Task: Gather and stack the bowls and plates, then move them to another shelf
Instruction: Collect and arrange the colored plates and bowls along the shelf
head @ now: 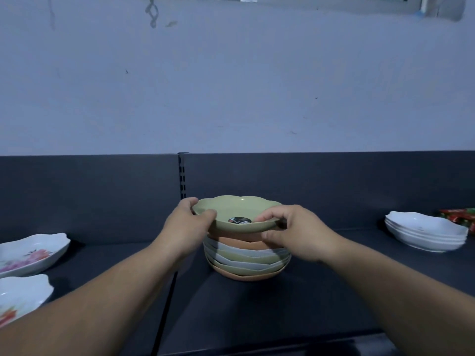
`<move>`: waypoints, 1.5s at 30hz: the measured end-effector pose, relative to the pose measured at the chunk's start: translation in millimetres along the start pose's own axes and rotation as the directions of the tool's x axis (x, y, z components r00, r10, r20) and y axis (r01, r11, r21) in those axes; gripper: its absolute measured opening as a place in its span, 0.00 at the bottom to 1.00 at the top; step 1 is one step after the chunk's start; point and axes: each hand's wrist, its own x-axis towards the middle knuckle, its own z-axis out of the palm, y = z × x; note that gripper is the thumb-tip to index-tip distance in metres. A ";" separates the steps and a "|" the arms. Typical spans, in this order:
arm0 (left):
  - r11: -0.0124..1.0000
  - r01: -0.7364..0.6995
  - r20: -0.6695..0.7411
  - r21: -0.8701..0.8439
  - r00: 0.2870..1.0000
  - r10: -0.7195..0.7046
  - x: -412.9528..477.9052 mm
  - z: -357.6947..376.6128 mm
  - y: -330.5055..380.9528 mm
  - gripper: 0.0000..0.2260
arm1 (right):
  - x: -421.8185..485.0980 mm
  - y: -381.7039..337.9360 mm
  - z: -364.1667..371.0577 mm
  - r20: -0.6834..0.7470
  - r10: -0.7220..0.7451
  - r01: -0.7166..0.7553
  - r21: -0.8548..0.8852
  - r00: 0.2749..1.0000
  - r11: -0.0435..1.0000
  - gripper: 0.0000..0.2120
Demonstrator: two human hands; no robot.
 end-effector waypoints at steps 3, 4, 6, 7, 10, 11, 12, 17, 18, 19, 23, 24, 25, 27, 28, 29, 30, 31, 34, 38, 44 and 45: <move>0.998 0.052 -0.020 -0.038 0.998 -0.053 8.5 -0.7 -6.4 0.33 | 4.7 1.4 1.9 0.056 -0.058 0.061 -0.058 0.997 0.996 0.15; 0.996 0.066 -0.025 -0.061 0.997 -0.067 14.0 -1.2 -11.4 0.34 | 6.1 1.2 3.0 0.075 -0.077 0.082 -0.068 0.994 0.994 0.16; 0.988 0.089 -0.031 -0.129 0.995 -0.094 19.9 -2.6 -17.5 0.37 | 8.9 0.6 6.0 0.100 -0.106 0.116 -0.096 0.989 0.989 0.17; 0.980 0.094 -0.026 -0.173 0.995 -0.100 22.7 -3.2 -20.2 0.38 | 10.0 0.0 7.8 0.108 -0.111 0.123 -0.107 0.988 0.987 0.18; 0.959 0.099 -0.035 -0.267 0.993 -0.113 20.6 -3.5 -19.0 0.40 | 15.2 1.1 15.6 0.126 -0.109 0.125 -0.126 0.986 0.984 0.20; 0.953 0.100 -0.040 -0.286 0.992 -0.117 19.2 -3.3 -19.1 0.43 | 17.0 2.4 18.6 0.125 -0.106 0.123 -0.137 0.986 0.983 0.20; 0.947 0.100 -0.036 -0.305 0.993 -0.117 16.7 -2.3 -19.1 0.44 | 18.8 3.9 21.8 0.123 -0.102 0.119 -0.143 0.987 0.983 0.19; 0.953 0.122 0.040 -0.278 0.992 -0.116 4.6 7.4 -23.1 0.34 | 20.7 7.5 30.9 0.148 -0.080 0.103 -0.150 0.986 0.983 0.14; 0.956 0.121 0.049 -0.266 0.993 -0.112 4.1 8.9 -25.1 0.37 | 20.2 7.4 31.3 0.153 -0.078 0.100 -0.146 0.985 0.984 0.14; 0.961 0.121 0.053 -0.250 0.992 -0.111 3.3 9.9 -26.0 0.40 | 19.6 7.6 31.3 0.155 -0.076 0.098 -0.143 0.985 0.985 0.14; 0.967 0.125 0.038 -0.220 0.992 -0.120 -0.9 11.5 -28.1 0.34 | 18.8 7.0 30.5 0.145 -0.063 0.083 -0.134 0.987 0.987 0.14; 0.969 0.123 0.032 -0.214 0.992 -0.119 -1.8 11.9 -28.3 0.33 | 18.3 5.7 30.6 0.140 -0.056 0.074 -0.132 0.989 0.988 0.14; 0.971 0.124 0.029 -0.205 0.992 -0.121 -3.4 11.7 -28.1 0.31 | 18.3 5.1 31.2 0.132 -0.048 0.065 -0.128 0.990 0.990 0.13; 0.977 0.112 0.022 -0.182 0.994 -0.110 -7.3 9.0 -27.5 0.31 | 17.7 1.1 32.7 0.106 -0.046 0.058 -0.114 0.993 0.992 0.10; 0.981 0.099 0.013 -0.167 0.995 -0.098 -10.5 6.4 -26.6 0.31 | 17.6 -2.1 33.7 0.090 -0.050 0.060 -0.111 0.995 0.992 0.09; 0.986 0.088 0.006 -0.145 0.996 -0.088 -14.0 2.9 -25.7 0.30 | 17.5 -5.8 34.5 0.075 -0.060 0.068 -0.104 0.995 0.992 0.09; 0.991 0.067 -0.003 -0.117 0.998 -0.068 -18.5 -2.2 -24.7 0.30 | 17.3 -10.9 35.0 0.066 -0.067 0.074 -0.102 0.996 0.992 0.11; 0.996 0.044 -0.012 -0.083 0.999 -0.045 -22.8 -8.5 -23.4 0.29 | 16.9 -17.1 36.2 0.069 -0.079 0.086 -0.103 0.994 0.991 0.14; 0.996 -0.039 -0.062 0.074 0.997 0.044 -35.6 -34.9 -19.3 0.28 | 14.1 -41.7 42.8 0.094 -0.144 0.155 -0.119 0.985 0.981 0.17; 0.968 -0.104 -0.095 0.230 0.987 0.129 -48.1 -83.7 -23.3 0.29 | 18.6 -75.6 68.2 0.105 -0.227 0.240 -0.135 0.968 0.961 0.19; 0.933 -0.058 -0.167 0.355 0.978 0.124 -62.5 -180.5 -59.4 0.29 | 32.2 -150.1 141.1 0.170 -0.322 0.343 -0.111 0.931 0.933 0.19; 0.934 -0.034 -0.180 0.356 0.978 0.105 -65.5 -199.6 -64.2 0.28 | 35.0 -164.6 155.0 0.185 -0.334 0.356 -0.099 0.924 0.929 0.19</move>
